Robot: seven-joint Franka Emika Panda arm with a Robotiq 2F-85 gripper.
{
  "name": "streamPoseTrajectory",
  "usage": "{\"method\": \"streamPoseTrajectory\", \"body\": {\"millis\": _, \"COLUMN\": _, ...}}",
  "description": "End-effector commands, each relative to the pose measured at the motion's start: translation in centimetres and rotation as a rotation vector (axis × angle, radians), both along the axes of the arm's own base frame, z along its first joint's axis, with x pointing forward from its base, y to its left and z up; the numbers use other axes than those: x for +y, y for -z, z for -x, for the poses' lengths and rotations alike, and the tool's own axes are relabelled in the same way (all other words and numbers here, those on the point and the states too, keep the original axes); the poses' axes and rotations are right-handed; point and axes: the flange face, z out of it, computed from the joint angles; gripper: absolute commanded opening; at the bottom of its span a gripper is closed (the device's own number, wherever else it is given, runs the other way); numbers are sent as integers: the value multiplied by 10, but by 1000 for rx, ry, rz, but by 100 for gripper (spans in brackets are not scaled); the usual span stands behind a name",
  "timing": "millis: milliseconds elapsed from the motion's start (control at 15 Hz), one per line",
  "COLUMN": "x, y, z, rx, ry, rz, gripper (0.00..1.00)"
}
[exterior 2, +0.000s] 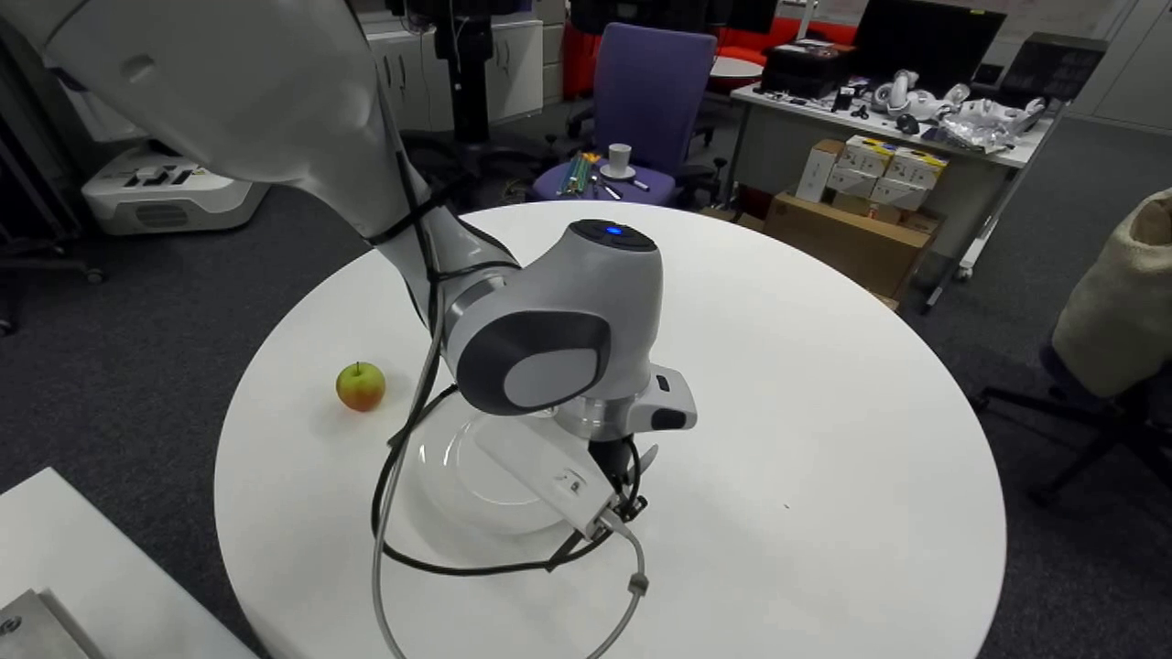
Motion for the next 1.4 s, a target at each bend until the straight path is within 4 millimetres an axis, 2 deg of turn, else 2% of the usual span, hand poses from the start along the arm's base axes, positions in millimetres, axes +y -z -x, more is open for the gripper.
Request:
{"method": "streamPoseTrajectory", "body": {"millis": 0, "x": -11, "y": 5, "z": -2, "rx": 1, "ry": -59, "rz": 5, "gripper": 3}}
{"method": "streamPoseTrajectory", "body": {"millis": 467, "x": -15, "y": 26, "z": -11, "rx": 15, "ry": -146, "rz": -11, "gripper": 3}}
{"method": "streamPoseTrajectory", "body": {"millis": 1333, "x": -18, "y": 31, "z": -22, "rx": 4, "ry": -233, "rz": -19, "gripper": 3}}
